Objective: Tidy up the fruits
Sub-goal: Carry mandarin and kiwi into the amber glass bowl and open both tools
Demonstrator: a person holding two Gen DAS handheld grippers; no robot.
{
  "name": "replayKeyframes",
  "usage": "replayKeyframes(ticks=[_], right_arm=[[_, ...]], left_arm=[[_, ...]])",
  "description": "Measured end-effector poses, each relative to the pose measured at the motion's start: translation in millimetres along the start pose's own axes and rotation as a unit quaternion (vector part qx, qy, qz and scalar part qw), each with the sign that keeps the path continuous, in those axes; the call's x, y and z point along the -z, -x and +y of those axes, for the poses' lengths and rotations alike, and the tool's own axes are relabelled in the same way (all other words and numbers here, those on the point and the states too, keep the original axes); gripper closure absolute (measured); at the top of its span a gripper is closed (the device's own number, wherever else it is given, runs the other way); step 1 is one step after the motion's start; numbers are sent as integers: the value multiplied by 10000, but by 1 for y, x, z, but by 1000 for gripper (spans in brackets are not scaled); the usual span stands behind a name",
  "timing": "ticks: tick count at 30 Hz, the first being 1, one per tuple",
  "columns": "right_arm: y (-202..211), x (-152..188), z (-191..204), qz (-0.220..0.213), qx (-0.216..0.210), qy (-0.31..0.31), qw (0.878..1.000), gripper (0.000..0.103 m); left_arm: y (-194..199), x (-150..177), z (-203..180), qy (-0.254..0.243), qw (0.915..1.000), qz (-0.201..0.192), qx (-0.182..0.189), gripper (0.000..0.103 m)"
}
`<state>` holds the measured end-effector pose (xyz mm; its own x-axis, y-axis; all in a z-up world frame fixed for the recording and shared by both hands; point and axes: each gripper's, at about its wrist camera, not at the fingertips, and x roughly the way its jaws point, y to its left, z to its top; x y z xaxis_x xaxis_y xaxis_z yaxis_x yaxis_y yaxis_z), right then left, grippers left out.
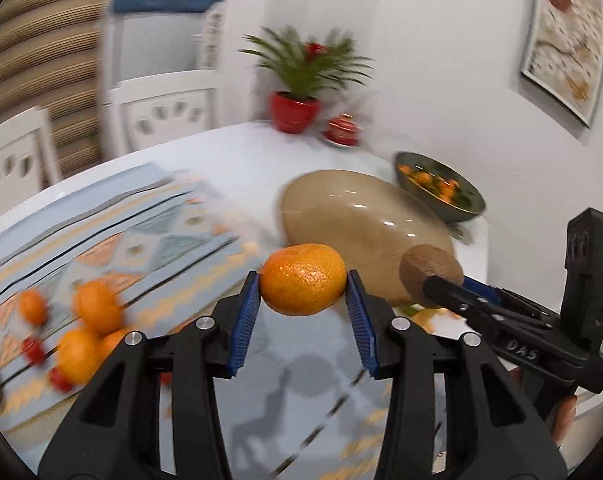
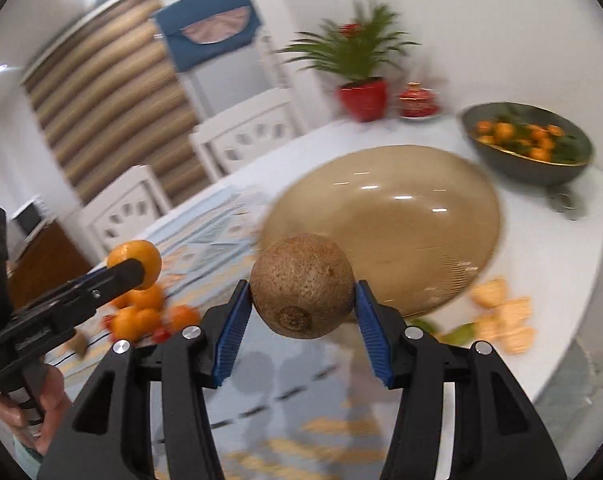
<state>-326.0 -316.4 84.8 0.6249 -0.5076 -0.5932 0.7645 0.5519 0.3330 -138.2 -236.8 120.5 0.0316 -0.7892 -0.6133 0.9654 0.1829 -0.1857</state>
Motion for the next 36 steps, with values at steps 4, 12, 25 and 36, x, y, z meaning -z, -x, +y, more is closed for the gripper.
replayKeyframes(ticks=[4, 12, 25, 36], right_arm=[[-10, -8, -31, 154, 318, -120, 9993, 51], [-40, -13, -54, 540, 573, -76, 9969, 51], [-25, -23, -61, 311, 567, -138, 9978, 45], [-3, -18, -44, 304, 416, -225, 9984, 44]], left_arm=[[-48, -14, -24, -97, 9995, 214, 220, 60], [-116, -15, -35, -127, 9963, 791, 298, 60], [-120, -14, -32, -24, 9963, 808, 299, 42], [-66, 0, -9, 199, 9977, 610, 232, 39]])
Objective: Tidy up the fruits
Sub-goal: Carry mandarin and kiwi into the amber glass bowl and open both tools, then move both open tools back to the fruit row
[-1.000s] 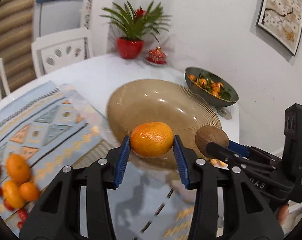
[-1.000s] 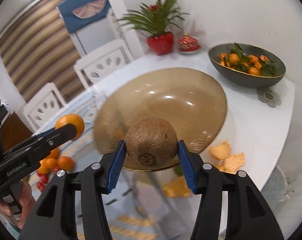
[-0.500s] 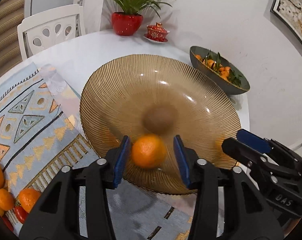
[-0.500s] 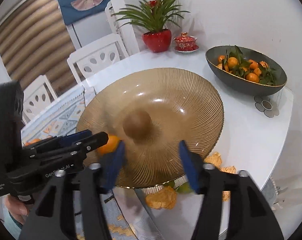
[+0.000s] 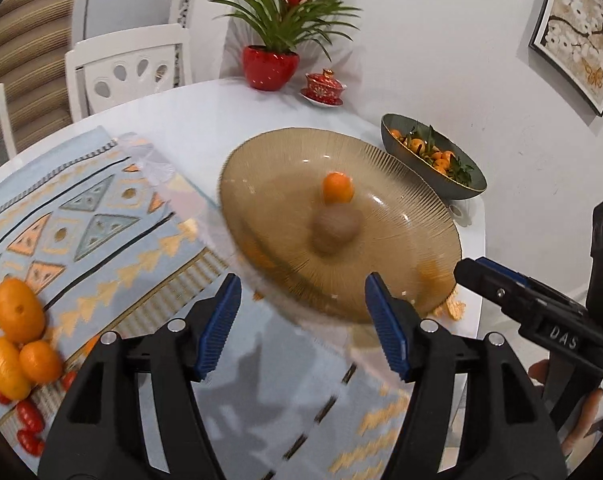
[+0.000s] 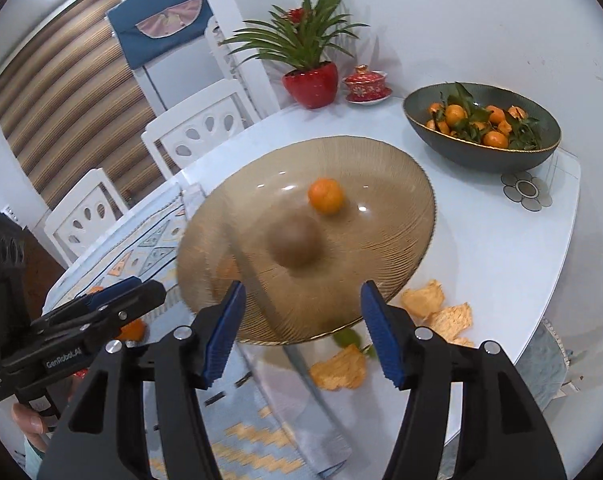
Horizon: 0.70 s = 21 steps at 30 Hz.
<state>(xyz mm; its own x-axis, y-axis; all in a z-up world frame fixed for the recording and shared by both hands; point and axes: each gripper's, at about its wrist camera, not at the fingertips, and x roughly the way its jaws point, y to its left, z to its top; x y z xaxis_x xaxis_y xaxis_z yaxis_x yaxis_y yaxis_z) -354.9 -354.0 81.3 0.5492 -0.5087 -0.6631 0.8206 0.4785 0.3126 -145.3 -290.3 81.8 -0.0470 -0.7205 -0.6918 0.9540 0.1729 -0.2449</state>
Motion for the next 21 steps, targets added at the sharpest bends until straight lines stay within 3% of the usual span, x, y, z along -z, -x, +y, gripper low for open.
replayKeyframes(ticks=[8, 12, 21], right_arm=[[19, 11, 42, -33, -267, 284, 9992, 40], [24, 21, 83, -36, -483, 699, 9964, 36], [21, 53, 173, 53, -986, 1616, 9819, 36]], left_arm=[[69, 22, 23, 158, 9988, -410, -235, 33], [114, 37, 41, 288, 9956, -763, -471, 24], [202, 82, 115, 963, 9800, -1369, -1080, 21]])
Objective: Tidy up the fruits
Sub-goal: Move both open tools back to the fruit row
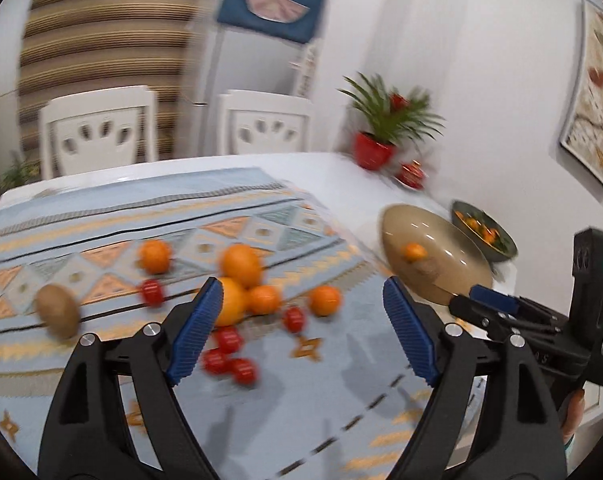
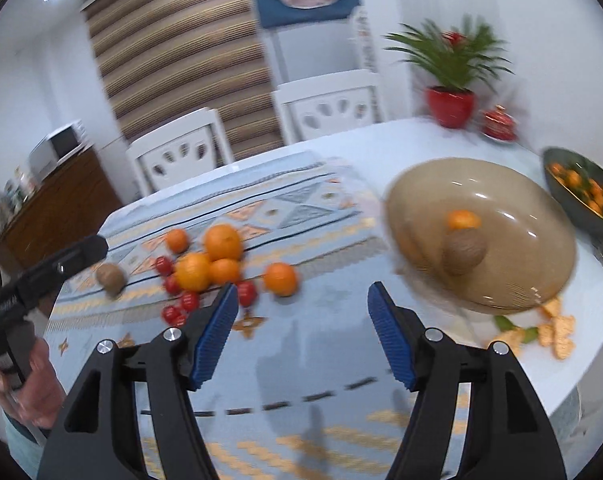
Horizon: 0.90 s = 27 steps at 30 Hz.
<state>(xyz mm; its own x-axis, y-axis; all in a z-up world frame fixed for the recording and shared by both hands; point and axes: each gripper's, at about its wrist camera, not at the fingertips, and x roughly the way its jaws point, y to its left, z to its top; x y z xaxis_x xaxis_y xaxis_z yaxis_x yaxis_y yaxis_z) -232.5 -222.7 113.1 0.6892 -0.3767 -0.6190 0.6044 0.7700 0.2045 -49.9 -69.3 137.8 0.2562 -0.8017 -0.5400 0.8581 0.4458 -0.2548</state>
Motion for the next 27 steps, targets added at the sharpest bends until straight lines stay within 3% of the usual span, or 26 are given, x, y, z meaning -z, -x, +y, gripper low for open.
replayKeyframes(ticks=[7, 11, 15, 17, 19, 25, 27], right_arm=[[-25, 8, 52, 151, -267, 419, 9987, 36], [-48, 16, 72, 131, -510, 559, 9970, 37], [-84, 29, 81, 437, -641, 535, 9955, 43], [-99, 34, 84, 682, -867, 448, 9929, 47], [-106, 36, 88, 744, -807, 524, 9926, 47], [-123, 37, 102, 916, -796, 851, 9889, 47], [-128, 40, 106, 957, -796, 968, 9875, 47]], left_arm=[[24, 9, 68, 528, 9983, -99, -228, 21], [20, 17, 85, 571, 9982, 2, -183, 21], [-4, 30, 95, 547, 9978, 377, -11, 21], [-26, 34, 97, 484, 9950, 825, 284, 21], [-47, 35, 98, 489, 9912, 1141, 454, 21], [-85, 38, 98, 602, 9867, 1351, 675, 23], [-92, 46, 96, 528, 9861, 1386, 743, 28]])
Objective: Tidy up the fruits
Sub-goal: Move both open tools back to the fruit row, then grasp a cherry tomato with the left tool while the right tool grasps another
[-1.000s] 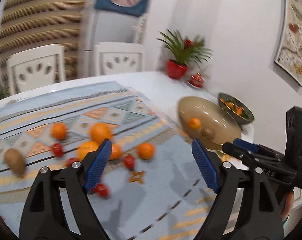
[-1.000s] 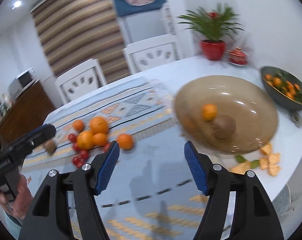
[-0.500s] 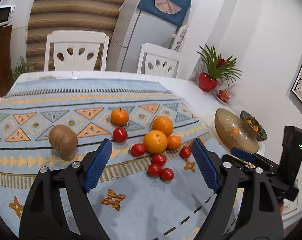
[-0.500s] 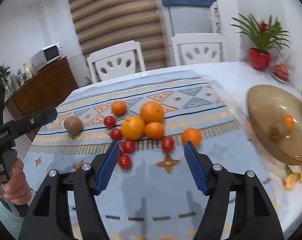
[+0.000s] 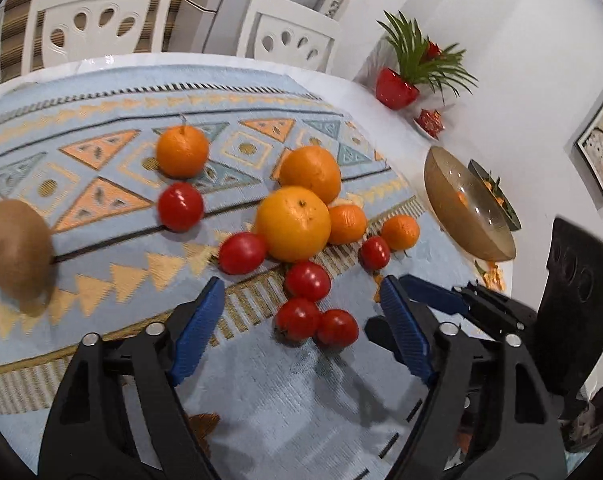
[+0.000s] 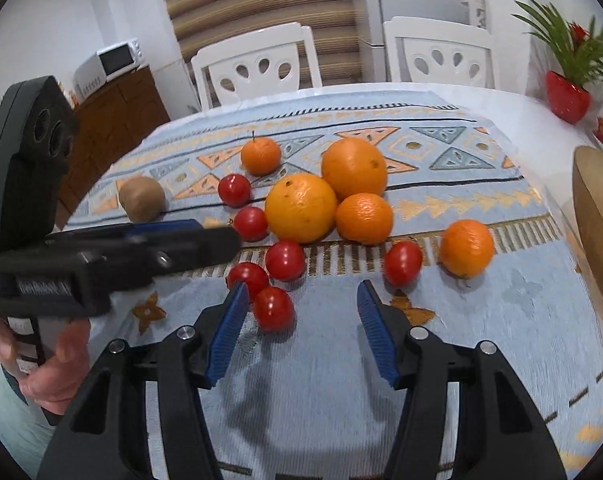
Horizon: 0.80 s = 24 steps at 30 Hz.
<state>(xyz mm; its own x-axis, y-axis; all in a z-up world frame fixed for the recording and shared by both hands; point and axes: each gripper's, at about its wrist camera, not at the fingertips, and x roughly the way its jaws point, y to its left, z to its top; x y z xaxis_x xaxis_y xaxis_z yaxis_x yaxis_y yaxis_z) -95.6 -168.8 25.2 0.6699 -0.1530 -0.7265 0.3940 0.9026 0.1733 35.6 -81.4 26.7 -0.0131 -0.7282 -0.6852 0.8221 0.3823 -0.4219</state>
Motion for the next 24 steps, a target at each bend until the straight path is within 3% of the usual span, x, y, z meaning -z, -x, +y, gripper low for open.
replayKeyframes(ticks=[3, 8, 14, 16, 24], right_arm=[[-12, 5, -2, 69, -145, -51, 9999, 47], [-17, 7, 2, 179, -185, 106, 9996, 50], [-28, 9, 17, 385, -43, 483, 9981, 51], [-30, 9, 14, 432, -110, 449, 9980, 62], [-32, 10, 18, 450, -78, 540, 9975, 77]], left_arm=[[-6, 8, -2, -225, 9996, 50, -144, 43], [-5, 10, 3, -173, 9998, 41, -3, 45], [-19, 13, -2, -302, 9990, 316, -17, 53], [-21, 14, -6, -372, 9987, 342, -40, 53], [-18, 16, -2, -304, 9988, 395, 4, 53]])
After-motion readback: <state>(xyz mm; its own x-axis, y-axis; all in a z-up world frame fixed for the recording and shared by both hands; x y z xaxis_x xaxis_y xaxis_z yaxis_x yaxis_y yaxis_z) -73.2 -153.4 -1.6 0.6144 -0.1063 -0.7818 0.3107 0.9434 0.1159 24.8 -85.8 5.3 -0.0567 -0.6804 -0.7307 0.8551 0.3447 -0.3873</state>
